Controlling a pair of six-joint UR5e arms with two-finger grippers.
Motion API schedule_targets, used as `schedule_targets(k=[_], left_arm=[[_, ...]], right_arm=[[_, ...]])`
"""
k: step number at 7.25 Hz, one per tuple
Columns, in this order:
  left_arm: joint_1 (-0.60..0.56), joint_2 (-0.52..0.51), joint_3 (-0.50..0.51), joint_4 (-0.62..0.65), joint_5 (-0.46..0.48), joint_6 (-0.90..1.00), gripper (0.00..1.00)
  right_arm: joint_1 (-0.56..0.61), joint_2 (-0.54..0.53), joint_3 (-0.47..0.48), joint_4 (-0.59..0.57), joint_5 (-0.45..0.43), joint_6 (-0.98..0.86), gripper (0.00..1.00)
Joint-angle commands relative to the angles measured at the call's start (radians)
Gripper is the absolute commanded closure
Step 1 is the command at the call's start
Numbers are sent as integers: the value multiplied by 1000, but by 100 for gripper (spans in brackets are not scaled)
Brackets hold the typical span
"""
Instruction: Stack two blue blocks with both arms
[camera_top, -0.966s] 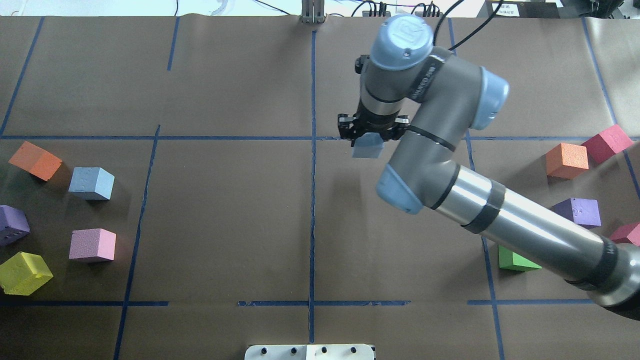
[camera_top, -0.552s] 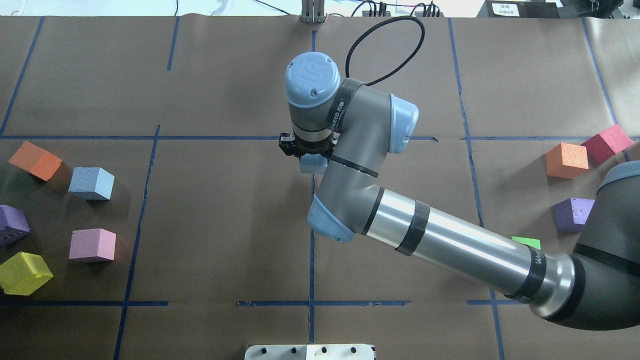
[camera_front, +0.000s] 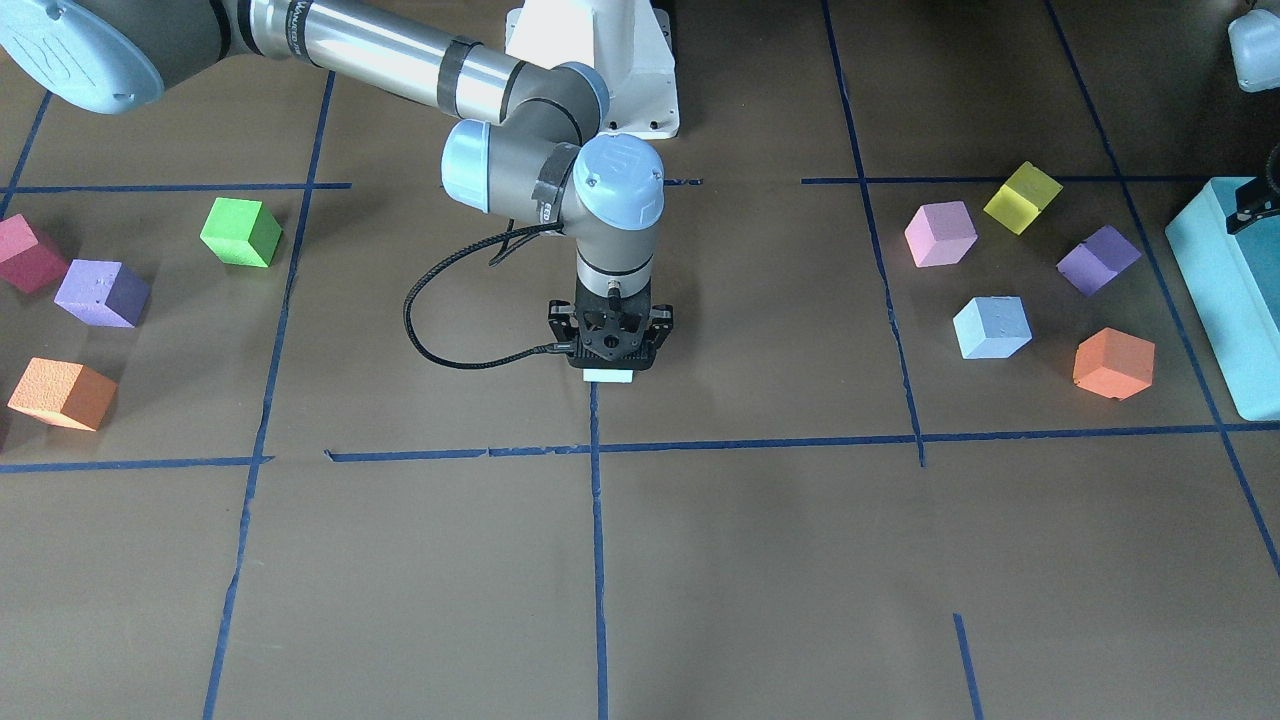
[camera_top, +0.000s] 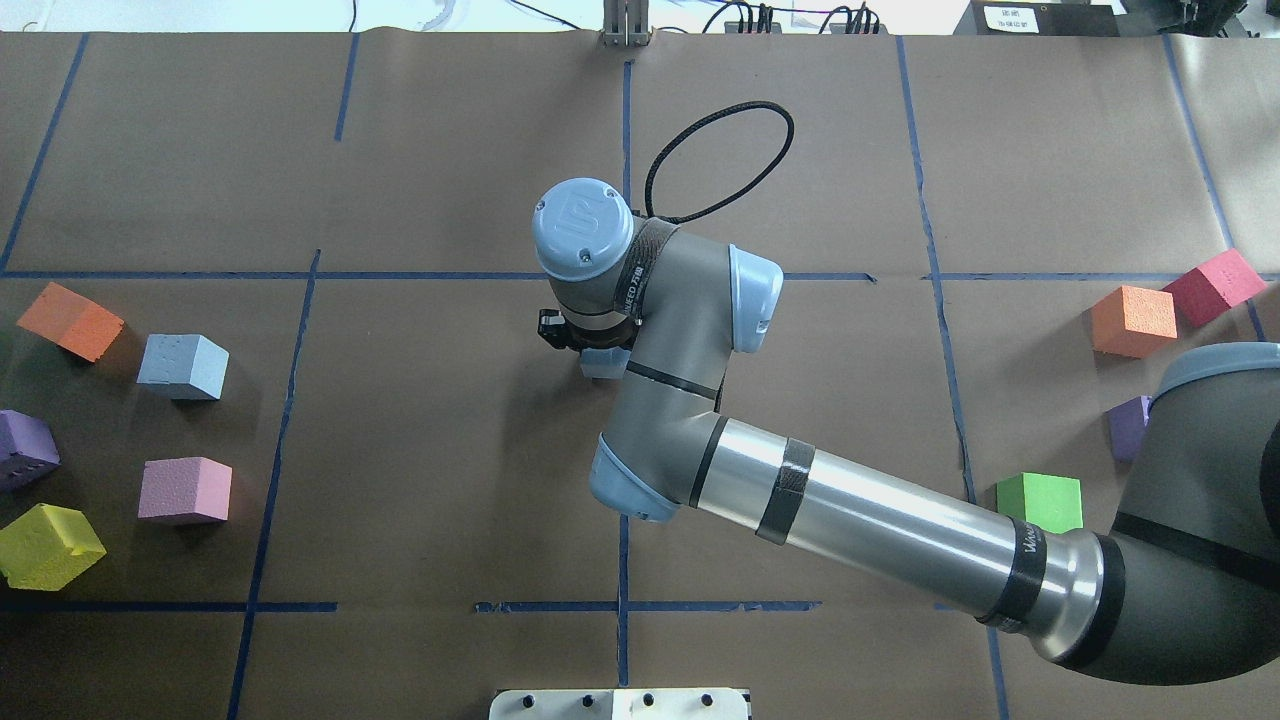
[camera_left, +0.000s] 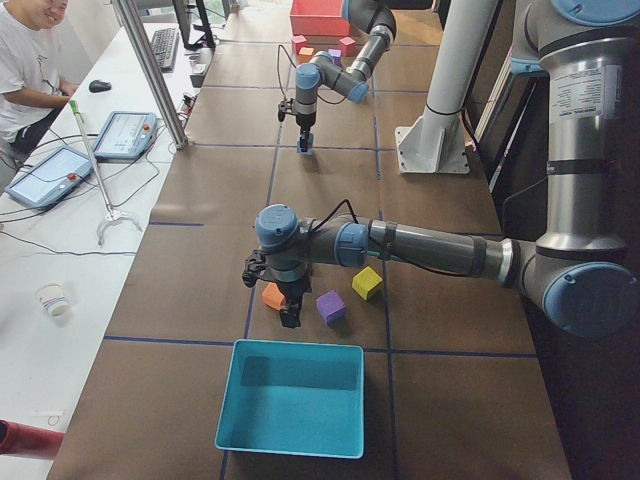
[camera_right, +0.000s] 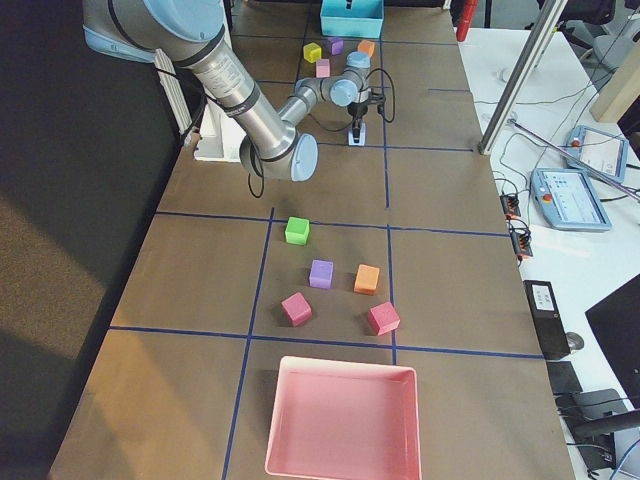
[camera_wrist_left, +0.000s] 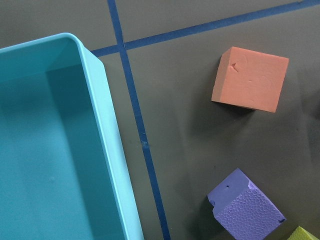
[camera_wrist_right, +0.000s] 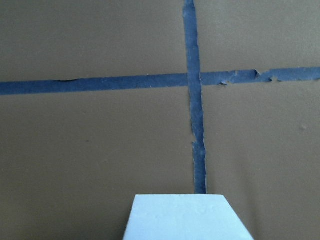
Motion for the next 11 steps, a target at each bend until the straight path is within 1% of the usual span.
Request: schedule_targets(k=[1, 2, 3, 4, 5, 6, 7, 8, 9, 10, 11], left_arm=[[1, 0, 3, 0, 0, 0, 0], [1, 0, 3, 0, 0, 0, 0], [1, 0, 3, 0, 3, -2, 0], [1, 1, -3, 0, 3, -2, 0], [1, 0, -1, 0, 12, -2, 0], [1, -5, 3, -6, 14, -8, 0], [-1, -18, -1, -9, 6, -14, 0], [-1, -44, -12, -21, 5, -8, 0], [-1, -92, -12, -59, 9, -9, 0], [5, -119, 9, -60, 2, -15, 0], [18, -155, 9, -60, -1, -38, 0]], right_arm=[[12, 2, 1, 2, 10, -33, 1], [30, 2, 5, 2, 48, -33, 0], [59, 4, 36, 1, 80, -35, 0], [113, 2, 86, -15, 133, -44, 0], [188, -4, 135, -82, 196, -126, 0], [281, -48, 203, -179, 257, -280, 0], [379, -170, 298, -206, 311, -455, 0], [476, -329, 394, -207, 359, -656, 0], [562, -472, 482, -208, 388, -837, 0], [646, -600, 540, -208, 439, -1003, 0], [740, -739, 583, -207, 477, -1200, 0]])
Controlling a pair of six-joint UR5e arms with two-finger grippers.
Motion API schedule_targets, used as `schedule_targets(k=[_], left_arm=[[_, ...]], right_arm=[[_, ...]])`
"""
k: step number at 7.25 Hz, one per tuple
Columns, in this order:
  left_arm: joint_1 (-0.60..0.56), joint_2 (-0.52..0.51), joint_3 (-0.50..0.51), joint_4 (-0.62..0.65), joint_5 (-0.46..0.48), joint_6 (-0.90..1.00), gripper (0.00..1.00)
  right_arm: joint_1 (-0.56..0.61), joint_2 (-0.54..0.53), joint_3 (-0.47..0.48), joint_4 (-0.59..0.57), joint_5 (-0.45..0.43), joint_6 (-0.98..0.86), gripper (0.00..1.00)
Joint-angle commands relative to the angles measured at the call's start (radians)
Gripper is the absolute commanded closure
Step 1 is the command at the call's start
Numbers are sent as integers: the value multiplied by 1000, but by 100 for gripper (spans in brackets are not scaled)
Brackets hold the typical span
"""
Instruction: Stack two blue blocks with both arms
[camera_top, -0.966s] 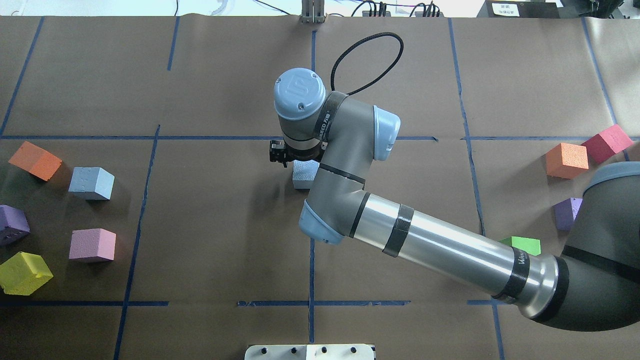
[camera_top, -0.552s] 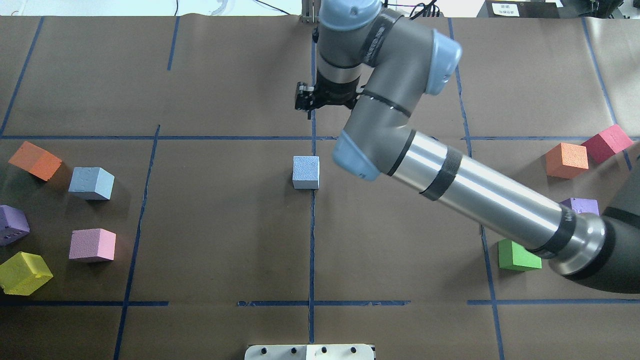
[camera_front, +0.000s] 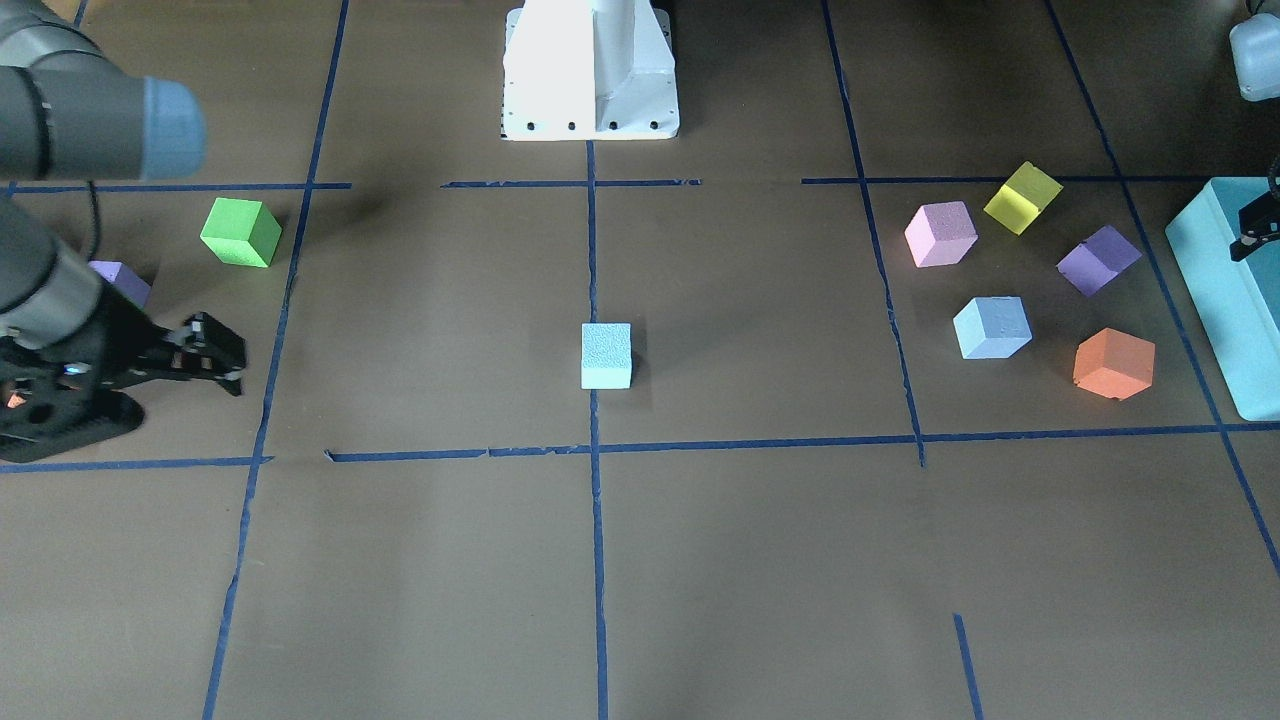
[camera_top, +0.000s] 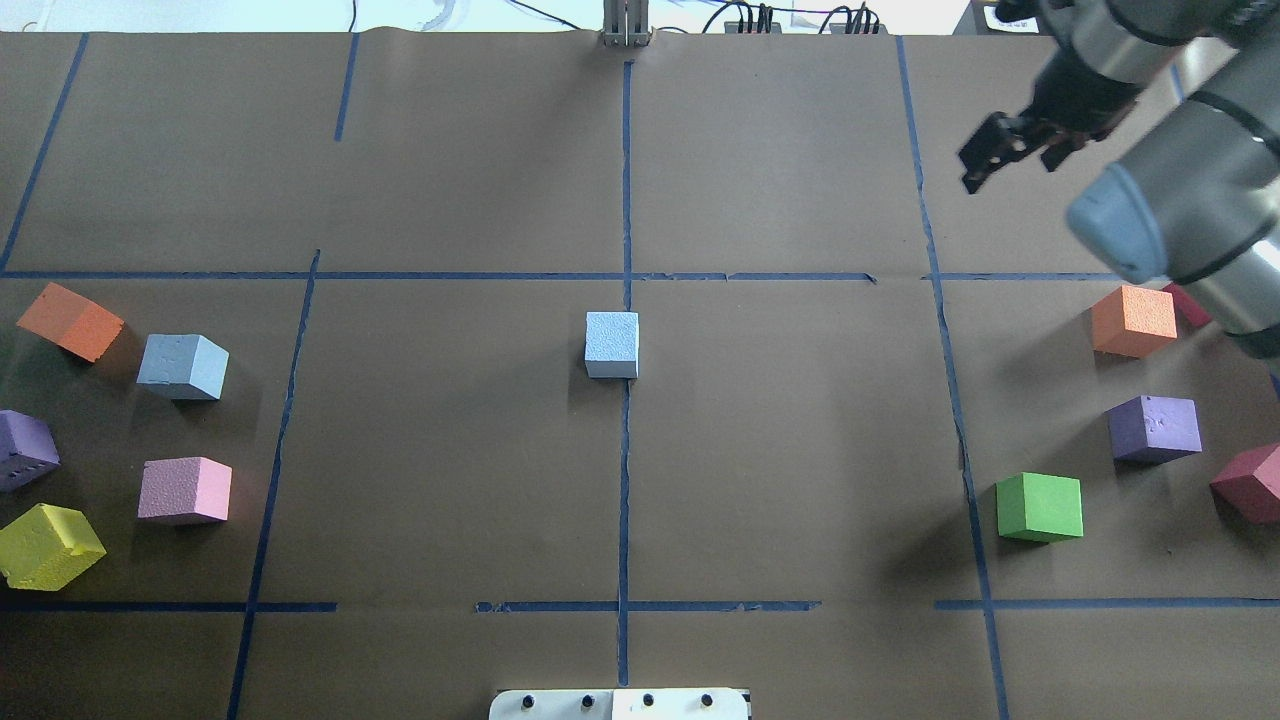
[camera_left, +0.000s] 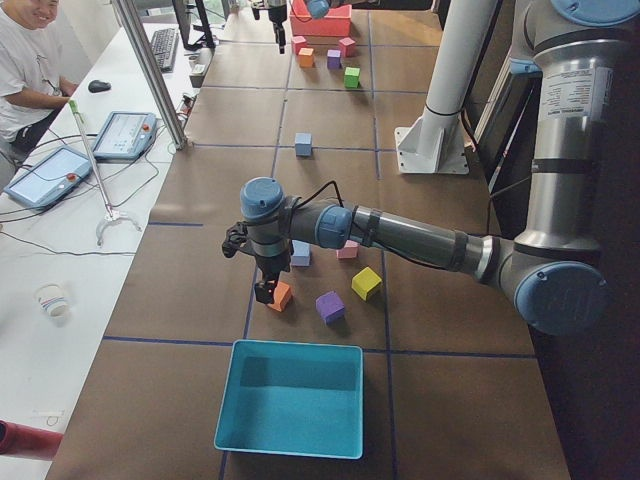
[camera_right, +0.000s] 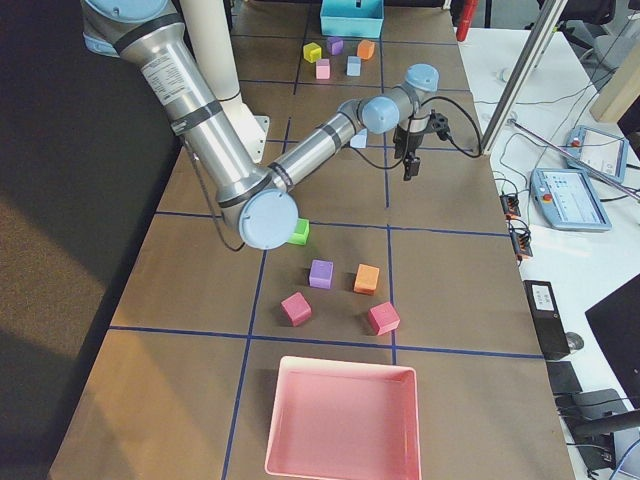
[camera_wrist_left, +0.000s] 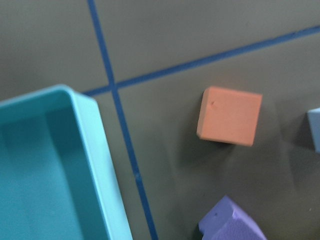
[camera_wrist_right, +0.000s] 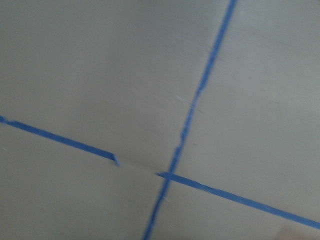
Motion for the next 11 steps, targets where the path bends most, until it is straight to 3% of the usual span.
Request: schedule_targets(k=[1, 3, 4, 5, 6, 11], left_arm=[[16, -50, 0, -8, -5, -94, 0], [137, -60, -61, -43, -3, -234, 0], [219, -60, -64, -121, 5, -395, 0], [322, -54, -38, -258, 17, -544, 0], [381, -54, -14, -352, 96, -632, 0], [455, -40, 68, -361, 120, -754, 0]], right_arm=[[193, -295, 92, 6, 60, -395, 0], [322, -463, 90, 14, 51, -627, 0], [341, -498, 105, 12, 51, -608, 0], [340, -496, 108, 14, 53, -544, 0], [340, -494, 109, 15, 53, -531, 0], [340, -497, 109, 15, 53, -542, 0]])
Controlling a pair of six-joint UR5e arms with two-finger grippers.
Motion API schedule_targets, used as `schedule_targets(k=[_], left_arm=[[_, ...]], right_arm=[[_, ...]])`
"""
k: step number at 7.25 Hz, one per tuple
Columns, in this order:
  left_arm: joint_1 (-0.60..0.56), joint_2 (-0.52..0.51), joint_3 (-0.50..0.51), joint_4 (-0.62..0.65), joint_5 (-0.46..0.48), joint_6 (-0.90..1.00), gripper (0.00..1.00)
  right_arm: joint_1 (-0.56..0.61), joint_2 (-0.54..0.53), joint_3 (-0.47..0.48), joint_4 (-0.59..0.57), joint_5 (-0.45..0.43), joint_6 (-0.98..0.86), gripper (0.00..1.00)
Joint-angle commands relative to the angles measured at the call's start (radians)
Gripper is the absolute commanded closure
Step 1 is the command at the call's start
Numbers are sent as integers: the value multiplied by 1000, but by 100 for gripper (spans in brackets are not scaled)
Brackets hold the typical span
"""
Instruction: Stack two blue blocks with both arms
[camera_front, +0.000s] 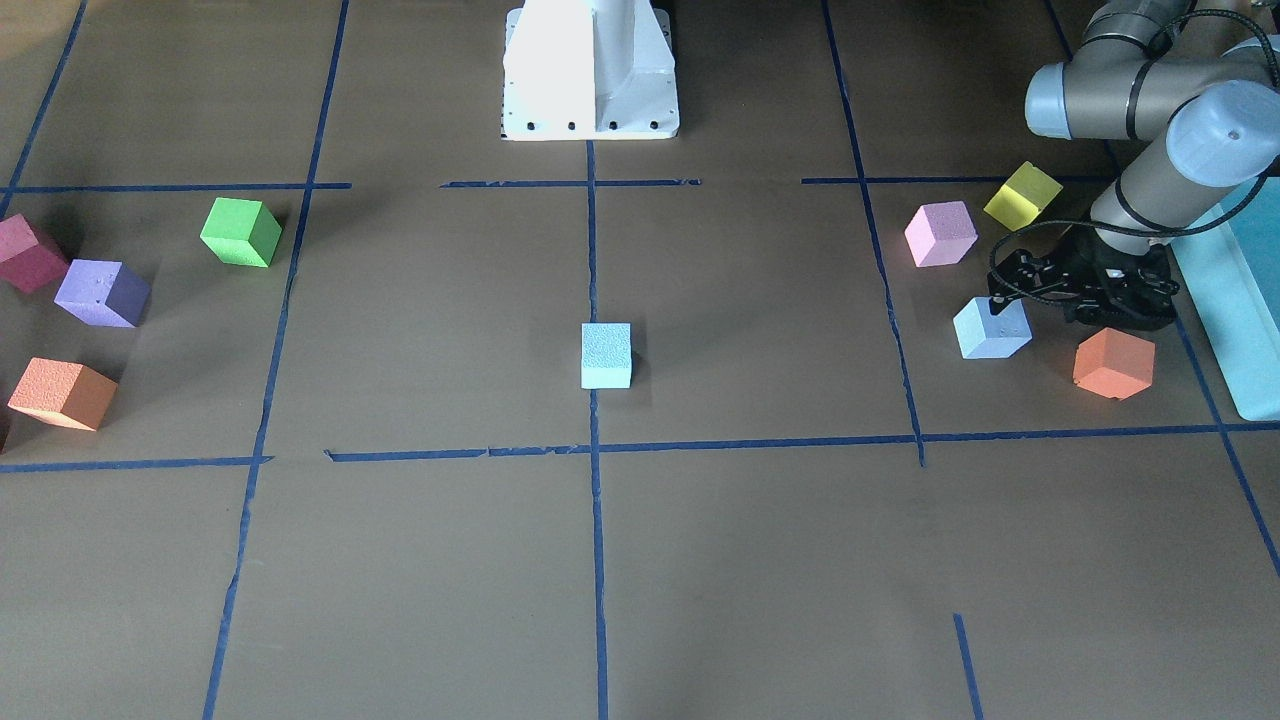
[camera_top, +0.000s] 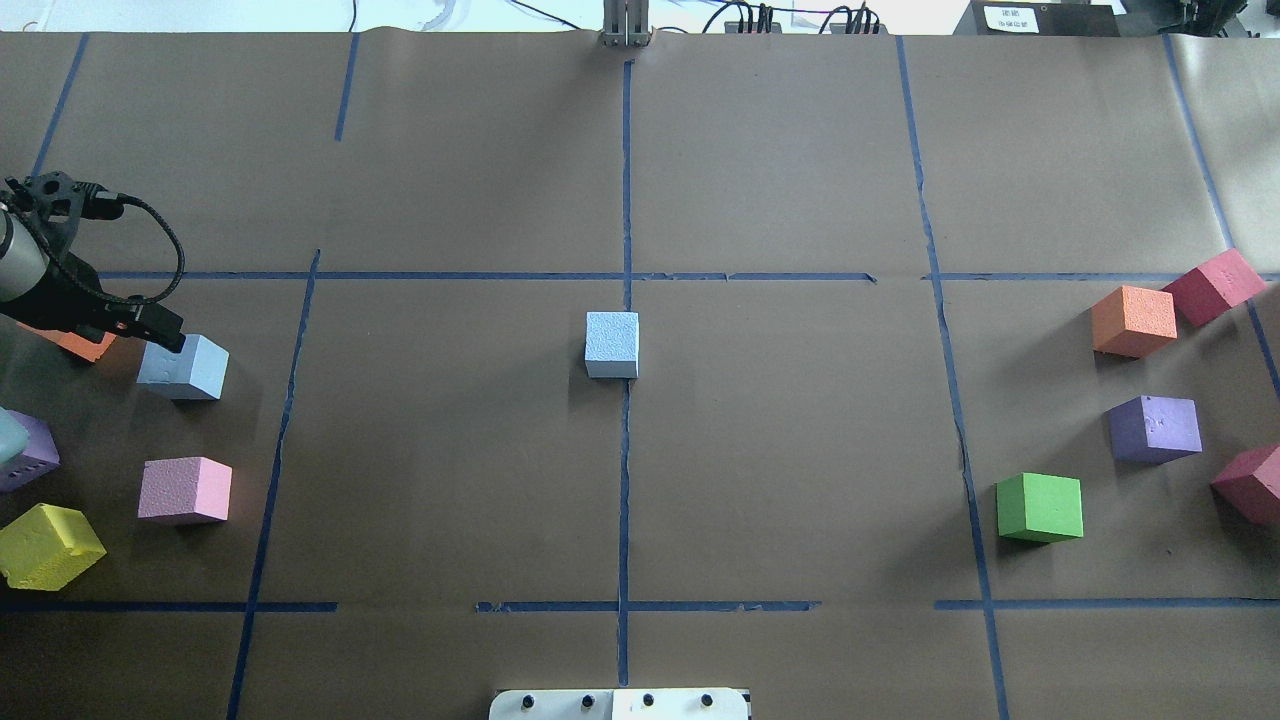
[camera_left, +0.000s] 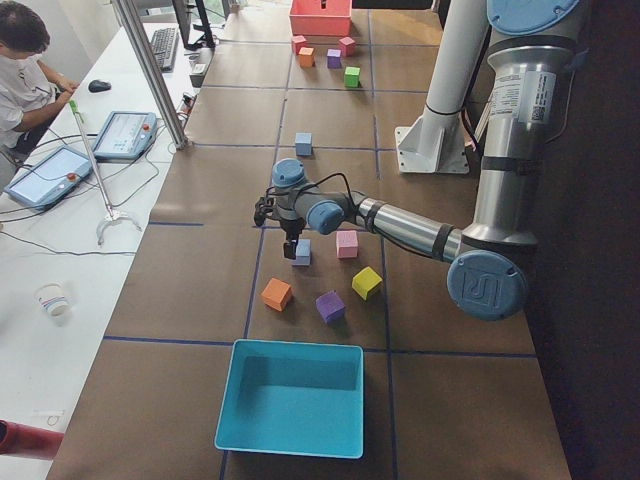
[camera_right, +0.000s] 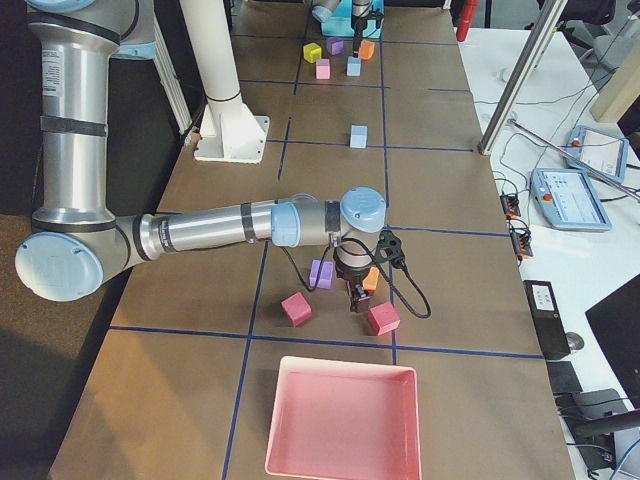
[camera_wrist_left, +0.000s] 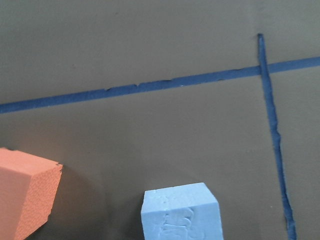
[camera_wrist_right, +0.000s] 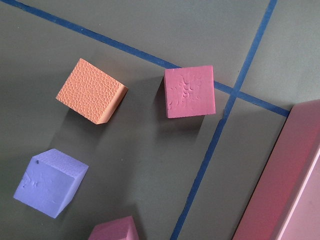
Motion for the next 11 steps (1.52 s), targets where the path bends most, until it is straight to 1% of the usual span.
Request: schedule_targets(k=[1, 2, 4, 5, 6, 7, 8, 9, 10, 11], left_arm=[[31, -5, 23, -2, -1, -34, 0], [51, -12, 25, -2, -1, -75, 0], [65, -13, 54, -4, -1, -83, 0], [75, -15, 87, -46, -1, -85, 5], [76, -15, 116, -85, 1, -123, 22], [94, -16, 127, -117, -1, -158, 27], [100, -21, 127, -117, -1, -162, 48], [100, -24, 120, -117, -1, -162, 84], [100, -38, 88, -111, 2, -165, 93], [99, -94, 47, -59, 2, -171, 93]], right_arm=[[0, -1, 1, 1, 0, -5, 0], [0, -1, 1, 1, 0, -5, 0], [0, -2, -1, 1, 0, -6, 0], [0, -2, -1, 1, 0, -6, 0], [0, -2, -1, 1, 0, -6, 0], [0, -2, -1, 1, 0, -6, 0], [0, -2, -1, 1, 0, -6, 0], [0, -2, -1, 1, 0, -8, 0], [0, -2, 1, 1, 0, -6, 0], [0, -4, 1, 1, 0, -5, 0]])
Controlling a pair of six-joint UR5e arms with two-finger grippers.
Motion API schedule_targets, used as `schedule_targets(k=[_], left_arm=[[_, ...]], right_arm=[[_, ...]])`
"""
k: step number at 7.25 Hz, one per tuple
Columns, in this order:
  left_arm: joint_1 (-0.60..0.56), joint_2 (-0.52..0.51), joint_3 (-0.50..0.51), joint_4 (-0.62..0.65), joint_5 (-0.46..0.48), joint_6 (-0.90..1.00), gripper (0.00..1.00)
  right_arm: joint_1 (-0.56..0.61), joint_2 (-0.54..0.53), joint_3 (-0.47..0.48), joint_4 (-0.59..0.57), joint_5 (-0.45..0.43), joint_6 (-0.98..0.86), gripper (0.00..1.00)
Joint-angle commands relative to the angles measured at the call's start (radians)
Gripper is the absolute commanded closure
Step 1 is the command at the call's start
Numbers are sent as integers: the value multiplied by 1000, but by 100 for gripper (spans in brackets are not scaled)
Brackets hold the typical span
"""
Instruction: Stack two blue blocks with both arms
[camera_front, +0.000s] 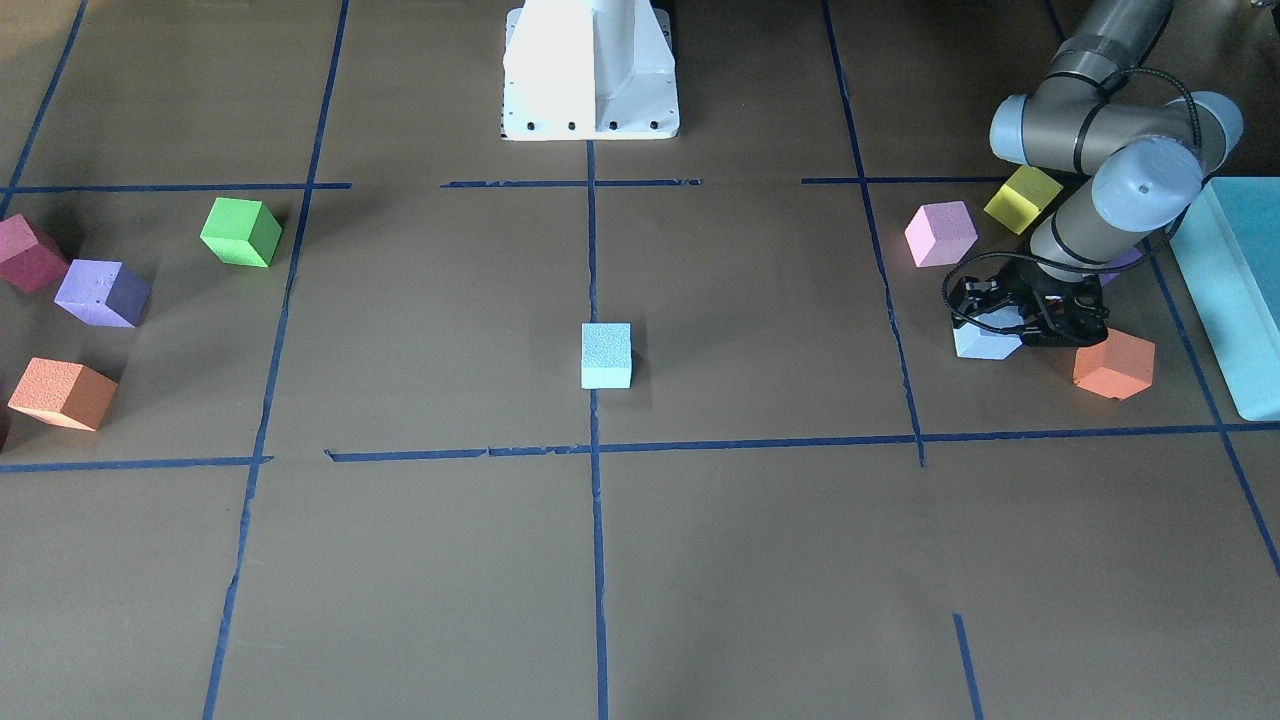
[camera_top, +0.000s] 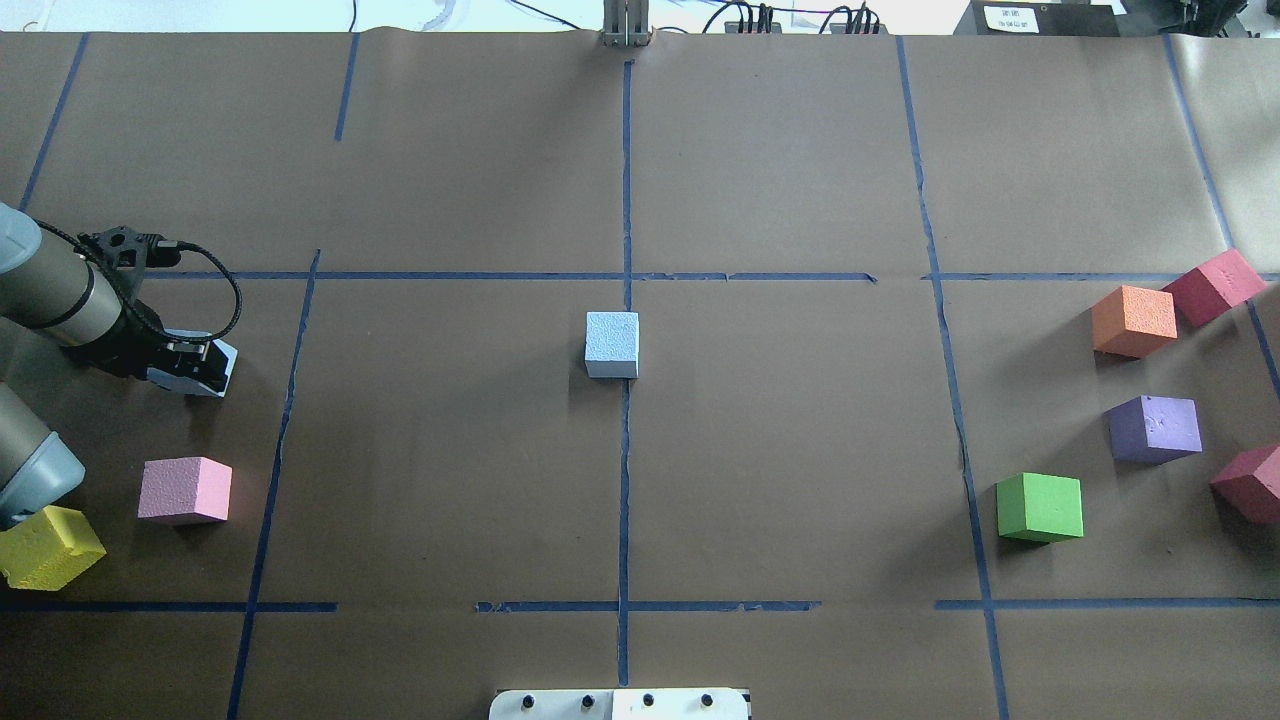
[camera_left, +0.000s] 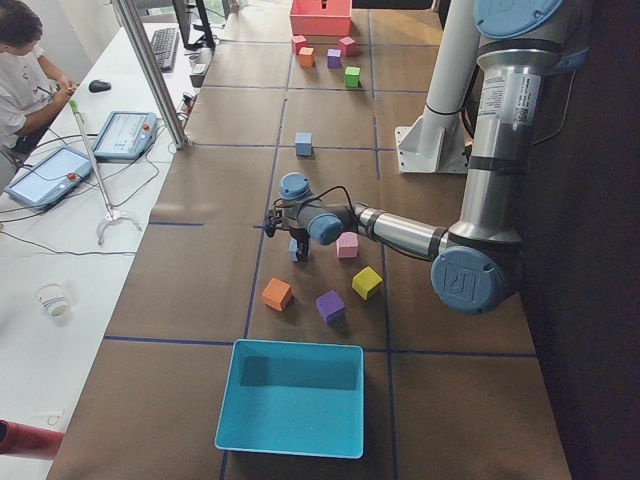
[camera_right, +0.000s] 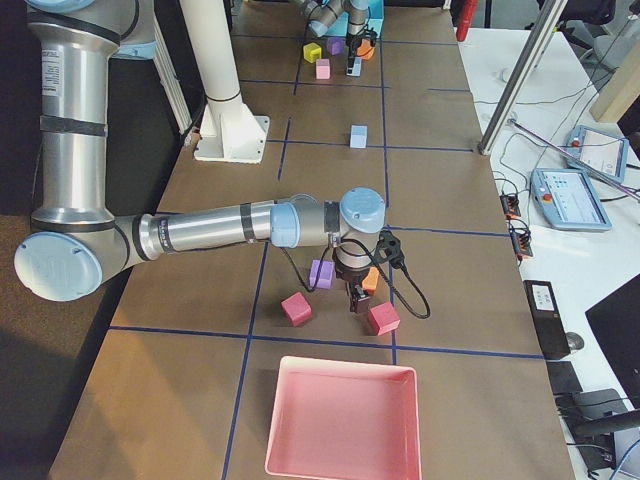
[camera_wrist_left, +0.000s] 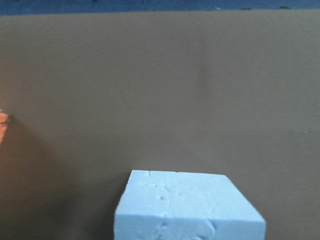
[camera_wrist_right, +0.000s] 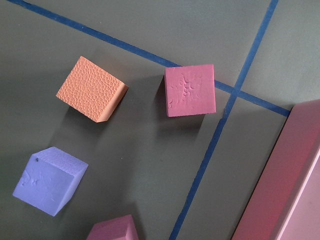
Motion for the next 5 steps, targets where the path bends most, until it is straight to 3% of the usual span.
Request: schedule_targets(k=[1, 3, 5], left_arm=[[1, -141, -70, 122, 1, -8, 93], [75, -449, -54, 443, 4, -72, 93], [221, -658, 29, 486, 138, -324, 93]], right_arm=[[0, -1, 1, 0, 0, 2, 0], [0, -1, 1, 0, 0, 5, 0], [0, -1, 1, 0, 0, 3, 0]])
